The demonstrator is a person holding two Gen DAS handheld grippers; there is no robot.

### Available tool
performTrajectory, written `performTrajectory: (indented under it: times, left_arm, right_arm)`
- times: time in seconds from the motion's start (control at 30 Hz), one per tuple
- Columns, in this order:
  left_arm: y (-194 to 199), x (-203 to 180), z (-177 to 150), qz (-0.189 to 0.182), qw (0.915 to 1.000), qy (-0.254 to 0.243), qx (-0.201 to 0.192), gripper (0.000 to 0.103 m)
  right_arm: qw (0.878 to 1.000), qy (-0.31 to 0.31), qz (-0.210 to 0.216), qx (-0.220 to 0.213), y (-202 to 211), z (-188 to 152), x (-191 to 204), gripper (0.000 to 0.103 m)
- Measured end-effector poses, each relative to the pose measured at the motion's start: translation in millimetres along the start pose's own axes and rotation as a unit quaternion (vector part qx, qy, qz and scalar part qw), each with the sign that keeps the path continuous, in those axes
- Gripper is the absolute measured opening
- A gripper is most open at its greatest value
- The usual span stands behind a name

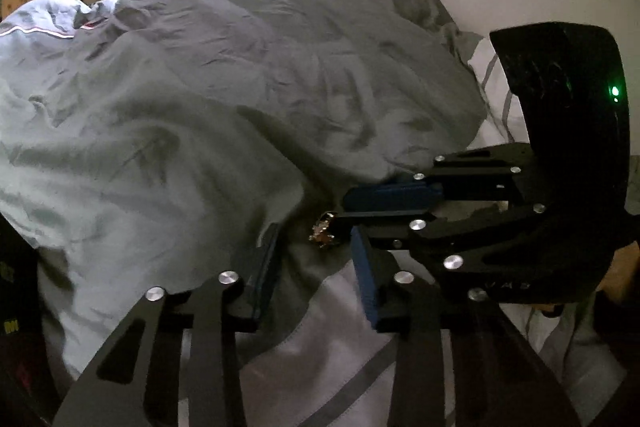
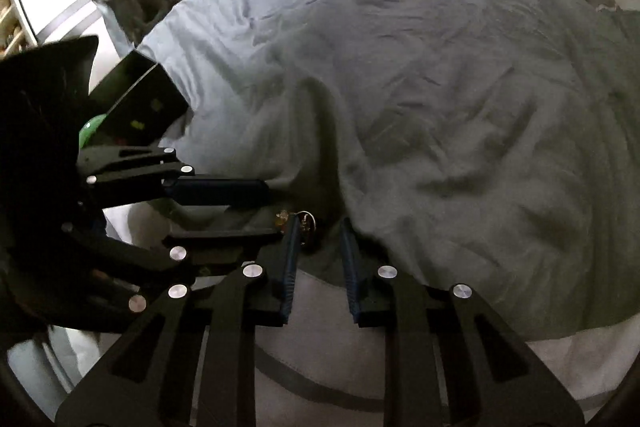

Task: Organize jewelry
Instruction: 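Grasp a second silver ring with the right tool while the left tool reaches the gold gem ring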

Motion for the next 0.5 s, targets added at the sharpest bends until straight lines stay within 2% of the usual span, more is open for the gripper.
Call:
performTrajectory:
  times: [0.03,0.07,0.13,0.33,0.5]
  left_arm:
    - [0.2,-2.6,-0.3,0.001,1.0000,-0.007,0.000,0.025]
    - [0.4,-4.7,-0.2,0.004,0.9999,-0.014,0.000,0.018]
    - [2.4,-7.3,1.5,0.013,0.9996,-0.024,-0.001,0.017]
    - [10.8,-8.5,7.1,0.031,0.9991,-0.023,-0.015,0.017]
    - [11.4,-9.5,7.7,0.031,0.9991,-0.024,-0.016,0.017]
  right_arm:
    - [1.000,0.002,-0.002,-0.001,-0.8,-0.2,0.8,0.022]
    - [1.000,0.000,-0.003,-0.001,-0.8,-0.3,1.0,0.016]
    - [1.000,-0.006,0.000,-0.003,0.6,-0.5,2.6,0.005]
    - [0.993,-0.094,0.059,-0.046,23.5,15.8,-3.5,0.003]
    - [0.989,-0.120,0.064,-0.056,25.4,18.7,-9.2,0.003]
Point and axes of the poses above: each gripper's, at about its wrist camera, not at the fingertips, and y roughly against the way its jaws point, x to its left, z to its top, the point moved 6 cm from there along -y, roughly the way its jaws point, and after that the axes turned 8 degrees about -x, right-handed, at the moved point
